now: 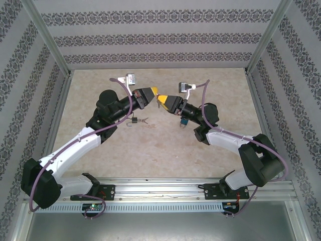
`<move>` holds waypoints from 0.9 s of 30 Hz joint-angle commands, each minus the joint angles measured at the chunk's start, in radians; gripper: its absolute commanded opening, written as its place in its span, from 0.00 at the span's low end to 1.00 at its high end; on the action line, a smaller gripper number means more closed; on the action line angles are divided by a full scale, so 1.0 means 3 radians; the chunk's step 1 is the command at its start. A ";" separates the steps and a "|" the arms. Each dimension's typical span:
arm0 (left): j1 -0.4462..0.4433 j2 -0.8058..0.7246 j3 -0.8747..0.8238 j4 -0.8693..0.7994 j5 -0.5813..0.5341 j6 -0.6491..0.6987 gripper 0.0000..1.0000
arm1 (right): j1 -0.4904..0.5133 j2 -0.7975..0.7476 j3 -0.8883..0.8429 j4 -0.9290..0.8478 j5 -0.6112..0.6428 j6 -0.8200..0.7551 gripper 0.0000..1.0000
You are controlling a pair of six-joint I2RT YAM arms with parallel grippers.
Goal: Unlock with the key
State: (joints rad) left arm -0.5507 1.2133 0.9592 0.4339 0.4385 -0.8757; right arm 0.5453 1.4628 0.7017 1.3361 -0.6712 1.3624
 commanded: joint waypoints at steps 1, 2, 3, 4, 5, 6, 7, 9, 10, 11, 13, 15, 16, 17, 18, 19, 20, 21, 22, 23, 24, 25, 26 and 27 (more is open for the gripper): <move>-0.0036 -0.0085 0.0065 0.0008 -0.0026 0.0090 0.00 | -0.0023 -0.0080 -0.0043 0.0158 -0.0053 -0.0036 0.30; -0.0036 -0.0087 0.0066 0.0016 -0.0027 0.0087 0.00 | -0.0023 -0.0091 -0.0045 0.0158 -0.0047 -0.0037 0.28; -0.0033 -0.0082 0.0069 0.0021 -0.0018 0.0085 0.00 | -0.0023 -0.0098 -0.0048 0.0156 -0.0039 -0.0037 0.26; -0.0036 -0.0081 0.0073 0.0021 -0.0013 0.0076 0.00 | -0.0029 -0.0103 -0.0048 0.0158 -0.0038 -0.0037 0.26; -0.0036 -0.0080 0.0075 0.0021 -0.0006 0.0079 0.00 | -0.0028 -0.0101 -0.0044 0.0158 -0.0046 -0.0038 0.29; -0.0036 -0.0071 0.0082 0.0012 0.0004 0.0076 0.00 | -0.0033 -0.0114 -0.0043 0.0157 -0.0048 -0.0038 0.35; -0.0036 -0.0069 0.0091 -0.0003 0.0018 0.0080 0.00 | -0.0041 -0.0128 -0.0052 0.0153 -0.0026 -0.0037 0.42; -0.0036 -0.0061 0.0094 -0.0024 0.0034 0.0073 0.00 | -0.0071 -0.0168 -0.0061 0.0138 0.0008 -0.0047 0.47; -0.0036 -0.0060 0.0096 -0.0029 0.0045 0.0069 0.00 | -0.0086 -0.0191 -0.0066 0.0131 0.0012 -0.0057 0.48; -0.0036 -0.0064 0.0093 -0.0030 0.0056 0.0061 0.00 | -0.0107 -0.0220 -0.0073 0.0111 0.0023 -0.0064 0.47; -0.0036 -0.0074 0.0090 -0.0038 0.0081 0.0047 0.00 | -0.0149 -0.0275 -0.0101 0.0074 0.0046 -0.0085 0.47; -0.0037 -0.0086 0.0078 -0.0045 0.0081 0.0047 0.00 | -0.0193 -0.0314 -0.0109 0.0057 0.0012 -0.0097 0.44; -0.0036 -0.0091 0.0079 -0.0049 0.0080 0.0047 0.00 | -0.0202 -0.0324 -0.0109 0.0047 -0.0004 -0.0094 0.43; -0.0036 -0.0092 0.0075 -0.0040 0.0079 0.0044 0.00 | -0.0202 -0.0320 -0.0096 0.0055 -0.0038 -0.0088 0.41; -0.0038 -0.0083 0.0075 -0.0038 0.0080 0.0041 0.00 | -0.0190 -0.0319 -0.0085 0.0066 -0.0069 -0.0083 0.38; -0.0036 -0.0083 0.0076 -0.0039 0.0077 0.0036 0.00 | -0.0179 -0.0316 -0.0068 0.0062 -0.0093 -0.0079 0.37; -0.0036 -0.0081 0.0077 -0.0031 0.0080 0.0032 0.00 | -0.0163 -0.0315 -0.0052 0.0052 -0.0116 -0.0084 0.37; -0.0041 -0.0076 0.0082 -0.0010 0.0085 0.0026 0.00 | -0.0147 -0.0315 -0.0034 0.0037 -0.0138 -0.0092 0.38; -0.0041 -0.0071 0.0085 -0.0002 0.0086 0.0023 0.00 | -0.0131 -0.0315 -0.0024 0.0017 -0.0145 -0.0106 0.40; -0.0041 -0.0061 0.0089 0.0009 0.0099 0.0011 0.00 | -0.0125 -0.0315 -0.0027 -0.0016 -0.0125 -0.0129 0.43; -0.0041 -0.0052 0.0096 0.0025 0.0111 0.0005 0.00 | -0.0125 -0.0316 -0.0038 -0.0030 -0.0097 -0.0143 0.44; -0.0046 -0.0046 0.0099 0.0037 0.0121 -0.0004 0.00 | -0.0125 -0.0316 -0.0043 -0.0031 -0.0081 -0.0154 0.45; -0.0047 -0.0033 0.0099 0.0055 0.0134 -0.0019 0.00 | -0.0125 -0.0316 -0.0039 -0.0040 -0.0073 -0.0159 0.47; -0.0051 -0.0022 0.0105 0.0067 0.0147 -0.0026 0.00 | -0.0120 -0.0310 -0.0021 -0.0050 -0.0079 -0.0167 0.48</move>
State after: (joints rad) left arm -0.5507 1.2106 0.9596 0.4164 0.4530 -0.8726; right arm 0.5003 1.3834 0.6796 1.3018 -0.6861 1.3460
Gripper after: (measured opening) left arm 0.050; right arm 0.477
